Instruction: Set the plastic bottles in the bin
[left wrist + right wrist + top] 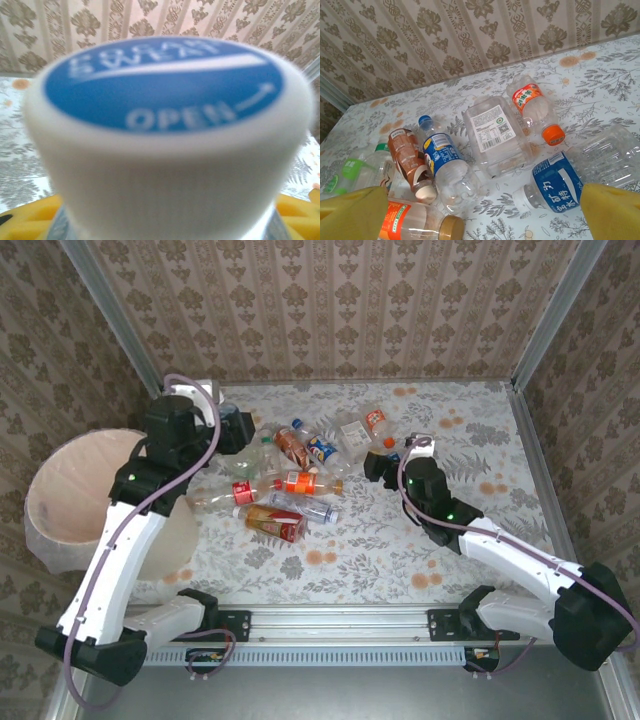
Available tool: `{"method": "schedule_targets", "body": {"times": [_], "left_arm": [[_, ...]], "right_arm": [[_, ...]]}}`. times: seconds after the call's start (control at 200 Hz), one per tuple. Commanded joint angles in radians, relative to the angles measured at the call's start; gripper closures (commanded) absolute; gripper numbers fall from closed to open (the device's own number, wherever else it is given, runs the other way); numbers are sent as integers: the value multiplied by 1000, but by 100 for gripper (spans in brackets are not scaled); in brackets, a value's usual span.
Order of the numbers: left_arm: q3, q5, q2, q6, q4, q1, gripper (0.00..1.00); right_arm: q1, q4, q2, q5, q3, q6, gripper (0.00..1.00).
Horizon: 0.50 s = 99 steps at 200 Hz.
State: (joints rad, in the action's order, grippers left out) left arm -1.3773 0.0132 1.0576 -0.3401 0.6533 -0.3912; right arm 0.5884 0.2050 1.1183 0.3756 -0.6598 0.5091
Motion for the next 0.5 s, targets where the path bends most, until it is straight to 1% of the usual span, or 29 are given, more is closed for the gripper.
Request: {"method": "schedule_targets", "body": {"times": [0.0,0.08,0.15,0.295,0.38,0.425,0.49], "left_arm": [[-89,-140,-27,100,109,5,50],[-124,-306,-29,121,147,4,51],[-141,-406,-34,146,149,7,51],[-169,-545,-35,221,133,14,51],[-186,-664,-27,277,143,33,50],[-191,-701,-22,296,153,65,50],[-194,-700,-13,308,177,123,50]], "right_arm": [[-10,27,-2,29,6,34,0],[-15,21,4,20,2,46,0],[-18,28,12,17,3,51,0],[-28,19,30,-5,-12,71,0],[-40,-26,50,-47,-46,80,0],[-42,-43,61,-57,-61,78,0],[-43,-50,77,-64,-70,79,0]]}}
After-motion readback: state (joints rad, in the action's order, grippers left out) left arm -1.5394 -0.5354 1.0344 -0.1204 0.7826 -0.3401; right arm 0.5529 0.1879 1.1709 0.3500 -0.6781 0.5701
